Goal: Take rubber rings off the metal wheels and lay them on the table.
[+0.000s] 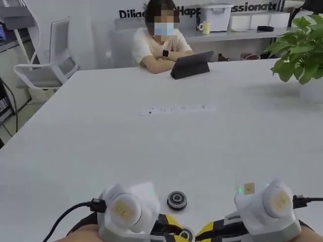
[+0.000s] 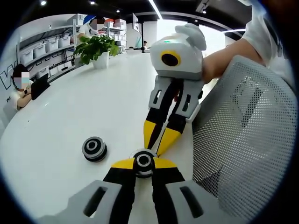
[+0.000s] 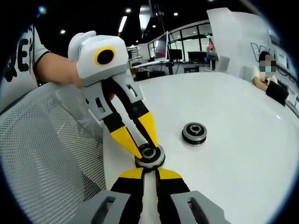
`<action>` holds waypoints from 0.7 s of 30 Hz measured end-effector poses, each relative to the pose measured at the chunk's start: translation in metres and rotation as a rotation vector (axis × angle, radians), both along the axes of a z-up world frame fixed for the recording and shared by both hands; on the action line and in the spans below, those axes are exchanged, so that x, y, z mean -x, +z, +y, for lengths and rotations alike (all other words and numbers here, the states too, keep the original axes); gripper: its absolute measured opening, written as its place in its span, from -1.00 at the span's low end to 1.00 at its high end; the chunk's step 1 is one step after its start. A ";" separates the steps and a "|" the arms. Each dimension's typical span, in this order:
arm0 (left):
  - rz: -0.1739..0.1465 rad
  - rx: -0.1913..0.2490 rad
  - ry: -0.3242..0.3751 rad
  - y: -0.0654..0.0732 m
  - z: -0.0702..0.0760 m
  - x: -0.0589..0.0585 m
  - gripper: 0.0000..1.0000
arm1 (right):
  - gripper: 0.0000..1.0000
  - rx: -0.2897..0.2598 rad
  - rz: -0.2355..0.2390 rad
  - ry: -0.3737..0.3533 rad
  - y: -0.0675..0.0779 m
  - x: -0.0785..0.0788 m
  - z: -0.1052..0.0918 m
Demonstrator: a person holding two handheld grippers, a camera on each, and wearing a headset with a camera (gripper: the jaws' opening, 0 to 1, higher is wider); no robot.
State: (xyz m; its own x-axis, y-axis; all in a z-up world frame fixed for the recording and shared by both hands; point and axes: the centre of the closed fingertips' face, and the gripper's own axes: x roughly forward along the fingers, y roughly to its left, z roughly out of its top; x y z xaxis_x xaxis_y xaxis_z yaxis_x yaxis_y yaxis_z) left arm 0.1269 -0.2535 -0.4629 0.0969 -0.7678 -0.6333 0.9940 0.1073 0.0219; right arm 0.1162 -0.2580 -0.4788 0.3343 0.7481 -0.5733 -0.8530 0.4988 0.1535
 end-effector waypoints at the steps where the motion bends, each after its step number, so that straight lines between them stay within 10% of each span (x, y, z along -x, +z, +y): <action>1: 0.000 0.000 0.001 0.000 0.000 0.000 -0.86 | -0.88 0.000 0.002 -0.001 0.000 0.000 0.000; 12: 0.000 0.001 0.005 0.000 0.000 0.000 -0.86 | -1.00 -0.057 0.071 -0.074 0.003 -0.001 -0.004; 21: 0.001 0.001 0.010 0.000 0.000 0.000 -0.86 | -1.00 -0.264 0.214 -0.256 0.011 -0.011 -0.010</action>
